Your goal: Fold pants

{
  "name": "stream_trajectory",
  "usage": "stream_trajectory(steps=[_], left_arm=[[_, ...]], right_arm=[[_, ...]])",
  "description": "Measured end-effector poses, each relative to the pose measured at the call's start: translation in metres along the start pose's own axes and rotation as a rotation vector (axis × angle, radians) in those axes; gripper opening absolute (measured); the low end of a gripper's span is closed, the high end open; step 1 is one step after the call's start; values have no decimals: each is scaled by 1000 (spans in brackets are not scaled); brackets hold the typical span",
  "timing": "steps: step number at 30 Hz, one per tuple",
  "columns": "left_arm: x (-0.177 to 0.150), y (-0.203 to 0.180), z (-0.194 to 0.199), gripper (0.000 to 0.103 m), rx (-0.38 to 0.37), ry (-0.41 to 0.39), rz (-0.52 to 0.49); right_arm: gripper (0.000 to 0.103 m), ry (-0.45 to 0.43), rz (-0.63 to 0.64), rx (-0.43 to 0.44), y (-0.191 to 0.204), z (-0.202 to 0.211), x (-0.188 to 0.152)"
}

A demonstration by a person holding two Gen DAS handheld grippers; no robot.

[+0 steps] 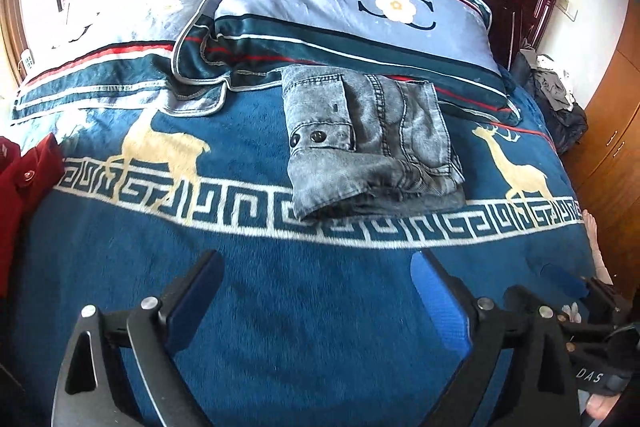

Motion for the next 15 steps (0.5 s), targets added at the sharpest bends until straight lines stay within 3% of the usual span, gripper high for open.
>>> stream_trajectory(steps=[7,15], left_arm=[[-14,-8,31,101,42,-55,-42],[-21,-14,63,103,107,-109,-111]], right_arm=[[87,-53,33,-50,9,23,-18],[90,-97,45,-41,20,48,-16]])
Point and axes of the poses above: each gripper's, at about its wrist camera, not at the fingertips, and z roughly against the way its jaws point, y to its left, x to its top, the point moved 1 cm from there along -z, roughly the way its jaws point, and after that the axes turned 8 degrees about -z, right-handed, at the moved point
